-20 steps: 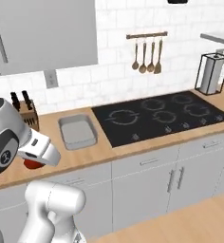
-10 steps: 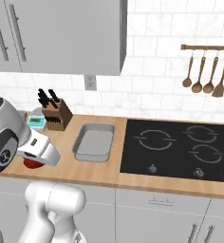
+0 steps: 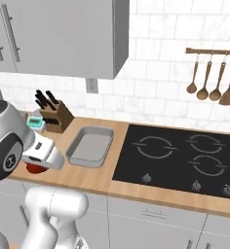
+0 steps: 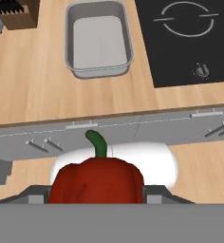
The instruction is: Place one bell pepper and one fish in each tupperware on the nearby counter, to pack two identical lunches.
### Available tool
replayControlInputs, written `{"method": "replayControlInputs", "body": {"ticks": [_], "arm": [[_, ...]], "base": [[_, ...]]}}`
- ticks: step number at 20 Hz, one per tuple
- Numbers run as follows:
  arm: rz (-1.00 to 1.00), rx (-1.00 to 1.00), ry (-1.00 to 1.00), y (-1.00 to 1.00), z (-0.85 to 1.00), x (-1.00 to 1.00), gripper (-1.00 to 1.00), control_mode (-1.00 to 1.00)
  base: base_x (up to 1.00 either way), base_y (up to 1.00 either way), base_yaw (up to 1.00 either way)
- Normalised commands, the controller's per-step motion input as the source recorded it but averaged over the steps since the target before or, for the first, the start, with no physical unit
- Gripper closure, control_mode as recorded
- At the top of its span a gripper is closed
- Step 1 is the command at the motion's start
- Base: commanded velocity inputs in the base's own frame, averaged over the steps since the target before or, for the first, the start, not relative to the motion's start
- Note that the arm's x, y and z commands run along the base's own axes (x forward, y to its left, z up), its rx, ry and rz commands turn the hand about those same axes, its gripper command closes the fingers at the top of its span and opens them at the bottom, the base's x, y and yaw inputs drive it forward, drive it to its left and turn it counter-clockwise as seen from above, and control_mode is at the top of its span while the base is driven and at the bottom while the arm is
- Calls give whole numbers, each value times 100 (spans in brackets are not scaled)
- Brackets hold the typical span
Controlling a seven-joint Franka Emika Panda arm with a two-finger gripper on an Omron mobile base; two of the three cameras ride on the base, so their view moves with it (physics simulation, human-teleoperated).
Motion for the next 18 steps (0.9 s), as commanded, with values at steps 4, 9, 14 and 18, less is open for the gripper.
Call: {"method": "replayControlInputs", "body": {"ticks": [4,9,14,18], "arm": [[0,0,0,0,0,0,100,100],[0,0,0,0,0,0,100,100],[0,0,0,0,0,0,100,100],[0,0,0,0,0,0,100,100]], "base": [[33,41,-5],[47,26,-8],[68,15,-6],[63,7,0]]}}
